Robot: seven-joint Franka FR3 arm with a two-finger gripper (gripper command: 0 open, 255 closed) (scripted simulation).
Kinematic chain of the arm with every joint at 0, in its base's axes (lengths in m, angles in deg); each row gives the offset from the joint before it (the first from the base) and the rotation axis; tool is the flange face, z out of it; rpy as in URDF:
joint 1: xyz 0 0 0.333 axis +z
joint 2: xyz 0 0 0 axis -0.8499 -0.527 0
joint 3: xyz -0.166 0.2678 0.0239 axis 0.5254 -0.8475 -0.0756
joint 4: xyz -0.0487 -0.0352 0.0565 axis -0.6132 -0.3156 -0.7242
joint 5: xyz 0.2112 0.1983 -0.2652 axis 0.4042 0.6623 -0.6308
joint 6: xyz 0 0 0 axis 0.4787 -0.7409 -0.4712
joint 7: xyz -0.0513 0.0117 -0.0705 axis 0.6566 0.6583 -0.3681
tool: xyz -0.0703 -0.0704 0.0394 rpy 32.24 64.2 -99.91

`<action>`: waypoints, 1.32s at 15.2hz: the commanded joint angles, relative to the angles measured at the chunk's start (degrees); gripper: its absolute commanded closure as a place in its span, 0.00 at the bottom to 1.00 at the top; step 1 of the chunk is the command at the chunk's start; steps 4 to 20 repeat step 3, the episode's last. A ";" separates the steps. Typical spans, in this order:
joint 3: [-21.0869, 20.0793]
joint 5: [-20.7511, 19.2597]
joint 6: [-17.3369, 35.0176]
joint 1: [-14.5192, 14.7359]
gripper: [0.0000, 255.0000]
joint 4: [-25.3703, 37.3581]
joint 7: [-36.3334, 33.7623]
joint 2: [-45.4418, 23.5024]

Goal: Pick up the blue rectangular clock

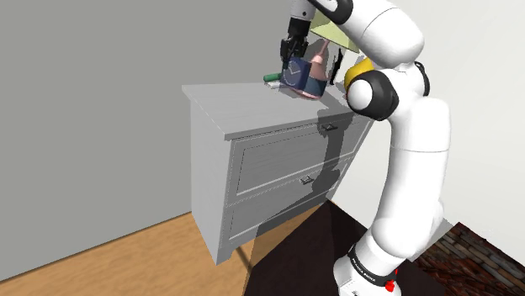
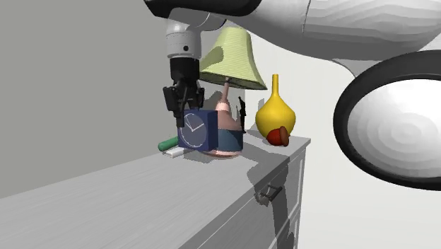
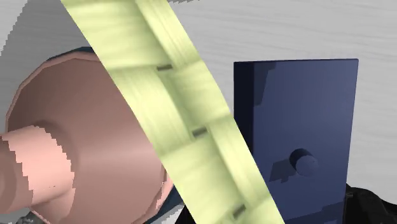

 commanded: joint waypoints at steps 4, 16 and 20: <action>-0.14 0.85 -4.27 -1.19 1.00 7.78 0.02 -3.53; -0.14 0.85 -4.27 -1.19 1.00 7.78 0.02 -3.53; -0.14 0.85 -4.27 -1.19 1.00 7.78 0.02 -3.53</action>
